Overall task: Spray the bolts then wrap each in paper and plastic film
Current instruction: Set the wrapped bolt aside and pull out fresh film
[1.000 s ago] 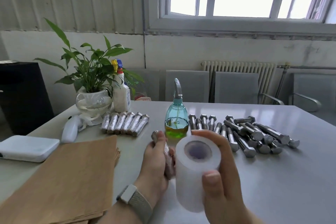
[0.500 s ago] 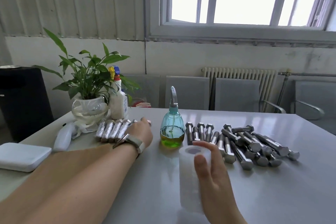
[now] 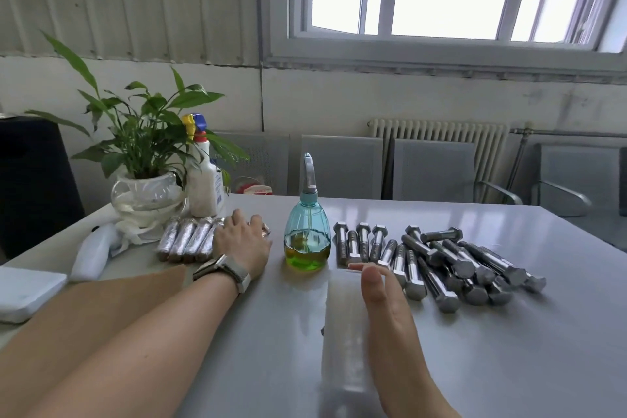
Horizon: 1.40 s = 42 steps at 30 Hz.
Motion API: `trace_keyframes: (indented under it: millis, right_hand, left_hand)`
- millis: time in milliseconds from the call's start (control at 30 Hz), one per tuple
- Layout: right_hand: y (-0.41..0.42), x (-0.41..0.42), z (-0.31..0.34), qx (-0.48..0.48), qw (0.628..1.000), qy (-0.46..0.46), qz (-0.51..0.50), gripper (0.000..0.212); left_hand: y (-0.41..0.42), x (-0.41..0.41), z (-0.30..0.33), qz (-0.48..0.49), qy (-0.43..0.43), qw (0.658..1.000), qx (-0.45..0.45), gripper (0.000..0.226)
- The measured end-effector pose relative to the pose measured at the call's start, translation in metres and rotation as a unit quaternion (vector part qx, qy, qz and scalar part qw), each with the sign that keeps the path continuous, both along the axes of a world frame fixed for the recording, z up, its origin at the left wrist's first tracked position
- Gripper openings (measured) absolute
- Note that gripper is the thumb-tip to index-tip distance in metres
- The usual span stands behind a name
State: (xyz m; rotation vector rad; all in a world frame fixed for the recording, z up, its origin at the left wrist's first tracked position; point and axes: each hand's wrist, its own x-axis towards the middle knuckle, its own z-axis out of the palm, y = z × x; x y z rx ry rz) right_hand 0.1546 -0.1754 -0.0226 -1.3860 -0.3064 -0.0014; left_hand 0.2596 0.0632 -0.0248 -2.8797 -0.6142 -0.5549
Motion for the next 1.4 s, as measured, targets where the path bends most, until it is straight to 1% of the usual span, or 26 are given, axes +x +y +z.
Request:
trace_keyframes:
  millis: [67,133,200,267,333,433,467,533,600,667,767,1033,1233,1400]
  right_hand:
    - [-0.001,0.001,0.001,0.012,0.999,0.034,0.013,0.068]
    - [-0.003,0.0,0.003,0.028,0.997,0.066,0.037,0.07]
    - [-0.006,-0.002,0.006,0.049,0.993,0.089,0.066,0.068]
    - [-0.007,-0.003,0.005,0.047,0.992,0.089,0.07,0.065]
    - [-0.006,-0.003,0.004,0.035,0.996,0.073,0.05,0.062]
    - [-0.005,-0.005,0.003,0.0,0.999,0.035,0.016,0.066]
    - [-0.005,-0.005,0.002,-0.012,1.0,0.018,0.009,0.067]
    - [-0.005,-0.005,0.0,-0.033,0.999,-0.013,-0.001,0.058]
    - [-0.005,-0.005,-0.001,-0.048,0.998,-0.039,0.006,0.048]
    - [-0.004,-0.004,-0.003,-0.058,0.997,-0.057,0.01,0.045]
    - [-0.003,-0.003,-0.006,-0.056,0.996,-0.067,0.011,0.048]
    - [-0.002,-0.001,-0.009,-0.058,0.995,-0.082,0.013,0.048]
    - [-0.002,0.0,-0.01,-0.068,0.994,-0.084,0.008,0.047]
    - [-0.003,0.002,-0.009,-0.058,0.996,-0.06,0.012,0.044]
  left_hand:
    - [-0.008,-0.013,0.011,-0.024,-0.023,0.999,-0.016,0.044]
    - [-0.019,-0.033,0.025,-0.063,-0.104,0.99,-0.076,0.034]
    - [-0.036,-0.058,0.038,-0.109,-0.209,0.956,-0.175,0.021]
    - [-0.055,-0.088,0.045,-0.16,-0.271,0.914,-0.257,0.012]
    - [-0.071,-0.115,0.046,-0.212,-0.266,0.884,-0.32,0.014]
    - [-0.086,-0.142,0.039,-0.258,-0.213,0.849,-0.409,0.01]
    - [-0.089,-0.147,0.037,-0.267,-0.207,0.841,-0.422,0.011]
    - [-0.093,-0.154,0.032,-0.285,-0.205,0.831,-0.432,0.016]
    - [-0.096,-0.157,0.027,-0.307,-0.189,0.834,-0.417,0.017]
    - [-0.098,-0.159,0.022,-0.323,-0.174,0.842,-0.395,0.018]
    - [-0.096,-0.159,0.02,-0.319,-0.176,0.847,-0.387,0.015]
    - [-0.094,-0.161,0.021,-0.297,-0.179,0.837,-0.423,0.004]
    - [-0.096,-0.163,0.019,-0.283,-0.173,0.856,-0.396,0.014]
    - [-0.096,-0.164,0.018,-0.273,-0.165,0.874,-0.368,0.011]
